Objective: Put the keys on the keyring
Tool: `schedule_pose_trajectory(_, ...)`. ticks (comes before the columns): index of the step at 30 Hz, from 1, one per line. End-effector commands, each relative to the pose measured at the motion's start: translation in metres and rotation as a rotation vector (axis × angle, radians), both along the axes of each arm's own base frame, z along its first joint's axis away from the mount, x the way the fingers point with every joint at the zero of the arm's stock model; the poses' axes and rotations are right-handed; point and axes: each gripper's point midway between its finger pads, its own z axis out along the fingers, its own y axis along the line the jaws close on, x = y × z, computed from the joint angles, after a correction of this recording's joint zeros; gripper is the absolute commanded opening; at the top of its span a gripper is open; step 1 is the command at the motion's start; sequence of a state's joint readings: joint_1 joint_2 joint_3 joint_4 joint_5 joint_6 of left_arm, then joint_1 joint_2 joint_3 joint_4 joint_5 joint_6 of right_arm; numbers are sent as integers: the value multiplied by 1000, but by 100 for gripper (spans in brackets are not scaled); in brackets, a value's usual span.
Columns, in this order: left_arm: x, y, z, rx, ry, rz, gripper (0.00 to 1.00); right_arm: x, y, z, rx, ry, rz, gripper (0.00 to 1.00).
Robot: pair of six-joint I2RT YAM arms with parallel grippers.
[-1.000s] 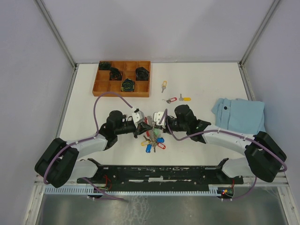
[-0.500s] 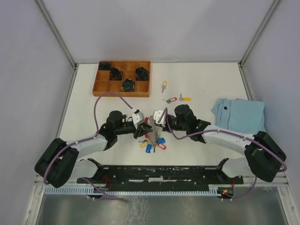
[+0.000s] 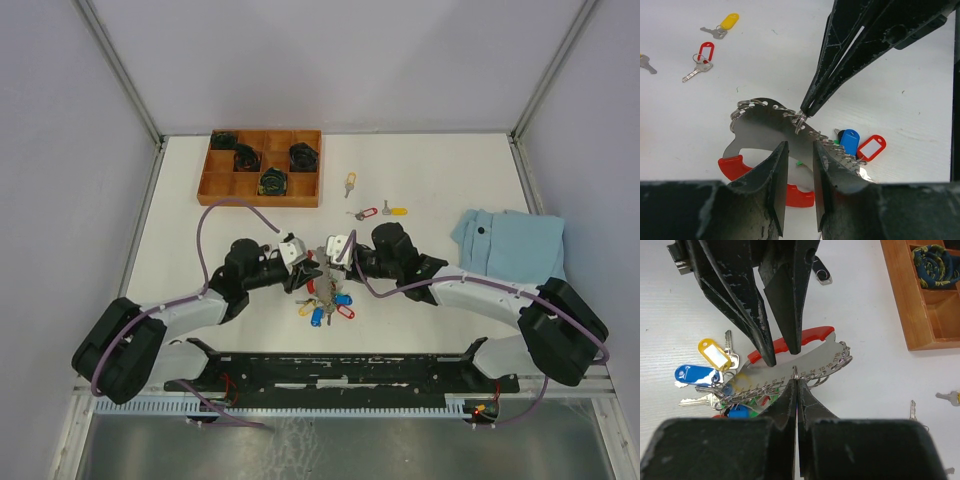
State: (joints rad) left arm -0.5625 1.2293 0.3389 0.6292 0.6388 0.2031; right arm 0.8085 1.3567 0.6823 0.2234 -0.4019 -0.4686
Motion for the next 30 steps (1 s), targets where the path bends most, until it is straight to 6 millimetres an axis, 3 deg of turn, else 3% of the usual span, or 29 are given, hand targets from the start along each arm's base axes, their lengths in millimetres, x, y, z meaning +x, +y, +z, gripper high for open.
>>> schedule_pose_trajectory(1, 13, -5, 15, -39, -84, 14, 33, 2, 10, 18, 62, -40, 35, 1)
schedule_pose_trajectory(19, 2, -23, 19, -66, -92, -145, 28, -3, 12, 15, 62, -20, 58, 1)
schedule_pose_trajectory(22, 0, -25, 20, -71, -89, -163, 23, -3, 13, 14, 61, -16, 60, 1)
schedule_pose_trajectory(26, 0, -24, 17, -59, -79, -162, 4, -1, 9, 12, 51, -17, 39, 1)
schedule_pose_trajectory(30, 8, -18, 10, -14, -35, -93, 3, 5, -3, 3, 22, -15, -36, 4)
